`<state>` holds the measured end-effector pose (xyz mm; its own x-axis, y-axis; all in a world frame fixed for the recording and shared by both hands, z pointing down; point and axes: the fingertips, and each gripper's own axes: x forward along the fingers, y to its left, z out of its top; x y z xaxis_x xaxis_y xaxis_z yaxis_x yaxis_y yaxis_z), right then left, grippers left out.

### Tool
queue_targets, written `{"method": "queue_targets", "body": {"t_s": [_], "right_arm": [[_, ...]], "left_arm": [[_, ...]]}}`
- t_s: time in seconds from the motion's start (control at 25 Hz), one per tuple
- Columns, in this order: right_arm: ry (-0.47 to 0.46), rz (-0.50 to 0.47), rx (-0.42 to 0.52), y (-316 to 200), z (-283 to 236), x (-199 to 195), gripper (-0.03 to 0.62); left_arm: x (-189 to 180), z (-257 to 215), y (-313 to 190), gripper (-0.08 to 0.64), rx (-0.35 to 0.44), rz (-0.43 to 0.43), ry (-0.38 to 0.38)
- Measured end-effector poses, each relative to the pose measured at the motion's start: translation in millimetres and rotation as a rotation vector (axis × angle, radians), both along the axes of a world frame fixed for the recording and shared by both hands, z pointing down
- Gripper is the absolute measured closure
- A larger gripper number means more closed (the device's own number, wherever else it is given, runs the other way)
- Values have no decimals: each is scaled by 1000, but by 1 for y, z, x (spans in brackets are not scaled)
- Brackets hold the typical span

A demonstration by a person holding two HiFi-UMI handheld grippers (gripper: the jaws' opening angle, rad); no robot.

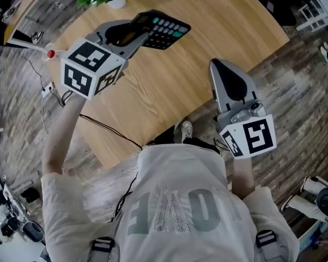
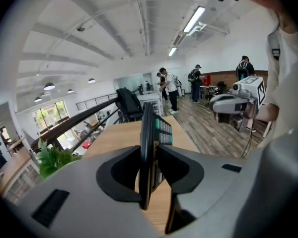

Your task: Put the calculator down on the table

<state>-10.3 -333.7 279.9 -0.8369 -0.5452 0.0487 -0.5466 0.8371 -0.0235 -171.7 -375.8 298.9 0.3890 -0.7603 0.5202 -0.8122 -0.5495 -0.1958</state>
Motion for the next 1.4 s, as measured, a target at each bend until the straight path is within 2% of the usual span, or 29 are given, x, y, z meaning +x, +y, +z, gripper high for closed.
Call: {"method": "queue_targets", "body": {"t_s": [0.16, 0.4, 0.56, 0.8, 1.0, 1.2, 1.4], "right_arm": [[42, -13, -11, 2, 9, -5, 574], [107, -41, -70, 9, 35, -18, 574], [133, -63, -101, 9, 46, -29, 574], [153, -74, -169, 8, 61, -41, 574], [169, -86, -199, 8, 75, -56, 574], [142, -80, -261, 10, 85, -62, 574], [171, -81, -276, 15, 93, -62, 574]], "left_arm": [[6, 52, -5, 442, -191, 90, -22], [17, 130, 2, 442, -462, 195, -5], [20, 170, 1, 440, -619, 260, 36], [27, 207, 9, 441, -889, 354, 143], [28, 228, 12, 441, -963, 401, 159], [26, 248, 10, 442, -996, 393, 180], [27, 253, 6, 440, -1018, 375, 220]]}}
